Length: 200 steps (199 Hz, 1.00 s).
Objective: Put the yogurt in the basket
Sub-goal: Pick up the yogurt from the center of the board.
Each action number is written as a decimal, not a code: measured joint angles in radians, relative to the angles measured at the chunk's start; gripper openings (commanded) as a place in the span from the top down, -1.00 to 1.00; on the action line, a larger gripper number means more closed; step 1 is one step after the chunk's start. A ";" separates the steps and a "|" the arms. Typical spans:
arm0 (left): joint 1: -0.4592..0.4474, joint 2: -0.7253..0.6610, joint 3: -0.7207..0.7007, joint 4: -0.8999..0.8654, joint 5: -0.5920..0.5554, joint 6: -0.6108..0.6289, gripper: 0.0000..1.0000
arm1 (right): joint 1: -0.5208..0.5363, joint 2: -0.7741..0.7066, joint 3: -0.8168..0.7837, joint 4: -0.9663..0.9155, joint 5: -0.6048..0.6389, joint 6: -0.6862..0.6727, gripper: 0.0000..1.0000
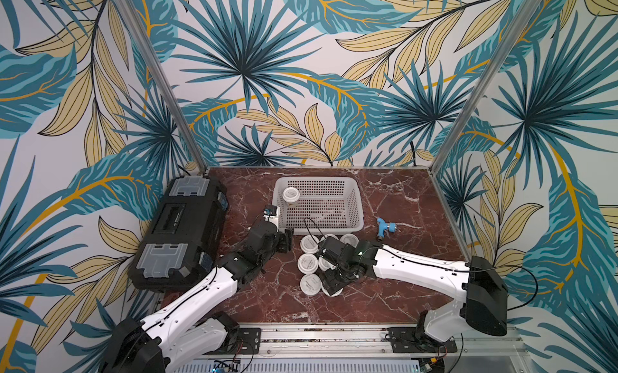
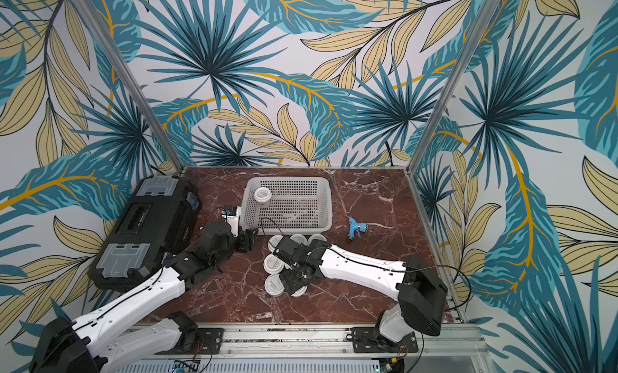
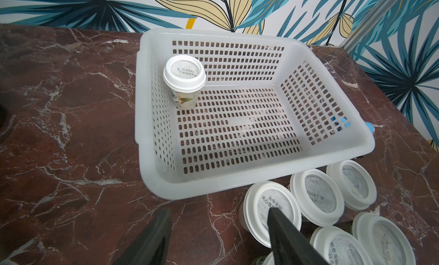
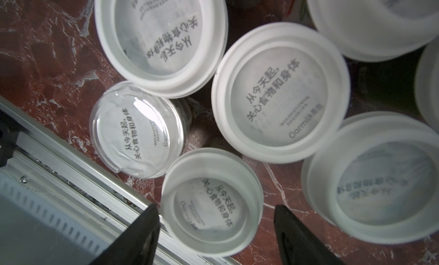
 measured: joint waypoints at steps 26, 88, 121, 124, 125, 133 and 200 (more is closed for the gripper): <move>0.000 0.000 0.000 0.000 0.000 0.000 -0.36 | 0.000 -0.026 0.000 0.000 -0.004 0.004 -0.65; 0.004 0.002 0.000 0.003 0.005 0.000 -0.36 | 0.015 -0.013 0.002 -0.009 0.007 0.011 -0.65; 0.004 0.002 0.000 0.007 0.007 0.000 -0.36 | 0.023 -0.006 0.005 -0.013 0.012 0.011 -0.65; 0.004 0.002 0.000 0.007 0.007 0.000 -0.37 | 0.023 -0.005 0.006 -0.014 0.013 0.011 -0.66; 0.004 0.002 0.000 0.007 0.007 0.000 -0.37 | 0.024 -0.005 0.007 -0.014 0.013 0.011 -0.65; 0.004 0.002 0.000 0.007 0.007 0.000 -0.36 | 0.026 -0.001 0.010 -0.014 0.013 0.011 -0.66; 0.005 0.002 0.000 0.007 0.007 0.000 -0.36 | 0.033 0.031 0.012 -0.016 0.019 0.011 -0.64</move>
